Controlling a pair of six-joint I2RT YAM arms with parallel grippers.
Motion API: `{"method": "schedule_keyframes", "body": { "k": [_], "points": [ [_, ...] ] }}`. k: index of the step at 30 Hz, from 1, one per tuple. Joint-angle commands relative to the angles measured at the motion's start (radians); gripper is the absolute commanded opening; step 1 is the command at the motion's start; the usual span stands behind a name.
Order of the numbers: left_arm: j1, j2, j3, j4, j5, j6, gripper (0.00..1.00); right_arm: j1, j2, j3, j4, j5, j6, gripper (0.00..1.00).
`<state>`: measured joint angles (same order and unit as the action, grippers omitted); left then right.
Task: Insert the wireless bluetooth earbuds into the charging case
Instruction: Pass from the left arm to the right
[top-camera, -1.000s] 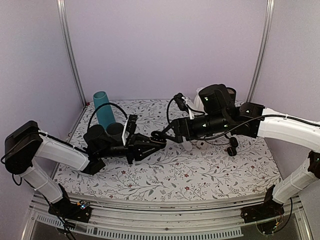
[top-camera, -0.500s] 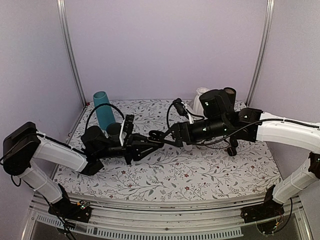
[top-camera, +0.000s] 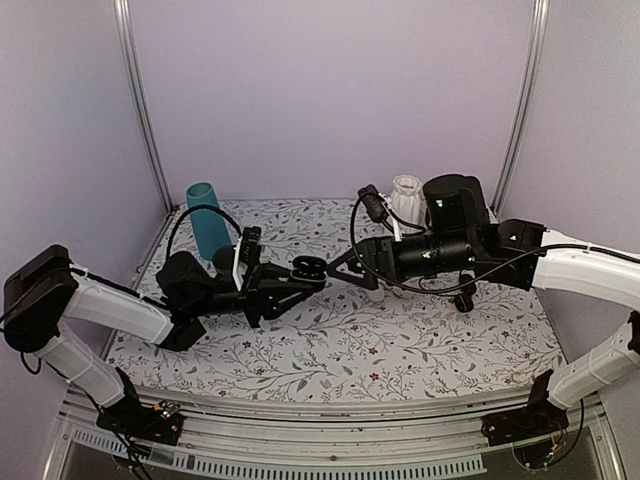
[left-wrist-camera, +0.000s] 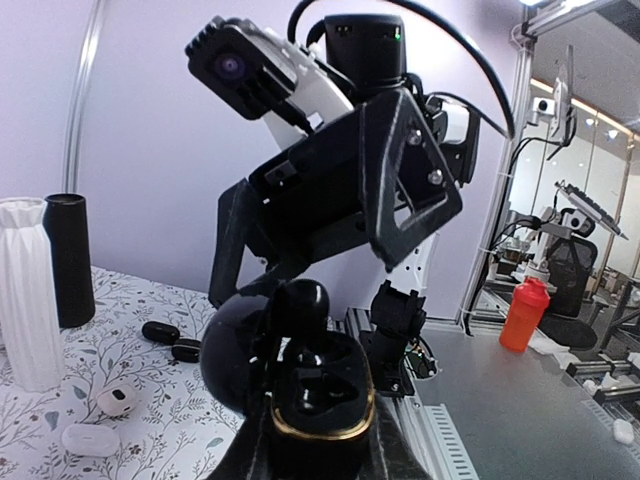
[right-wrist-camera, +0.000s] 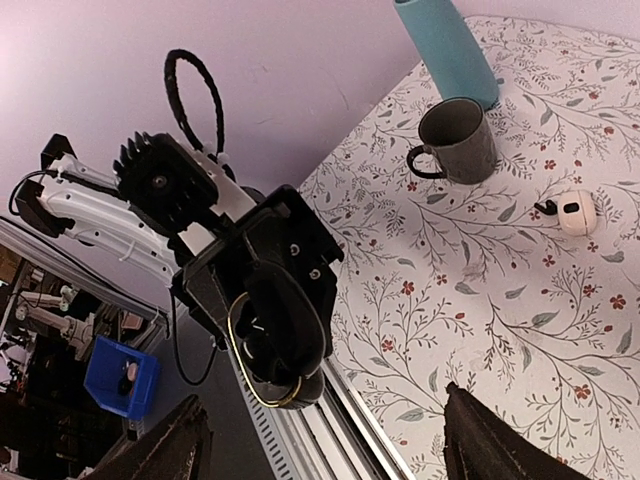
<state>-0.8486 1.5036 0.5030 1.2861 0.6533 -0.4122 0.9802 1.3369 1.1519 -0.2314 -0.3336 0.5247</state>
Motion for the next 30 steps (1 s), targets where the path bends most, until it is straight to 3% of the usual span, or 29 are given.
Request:
{"method": "schedule_keyframes", "body": {
  "k": [1, 30],
  "points": [
    [-0.007, -0.018, 0.006, 0.045, 0.037, 0.015, 0.00, -0.006, -0.030, -0.011, 0.079, 0.030, 0.027, 0.80],
    [-0.014, -0.021, 0.030, 0.052, 0.089, -0.023, 0.00, 0.036, 0.043, 0.040, -0.017, 0.129, -0.051, 0.75]
  ]
}}
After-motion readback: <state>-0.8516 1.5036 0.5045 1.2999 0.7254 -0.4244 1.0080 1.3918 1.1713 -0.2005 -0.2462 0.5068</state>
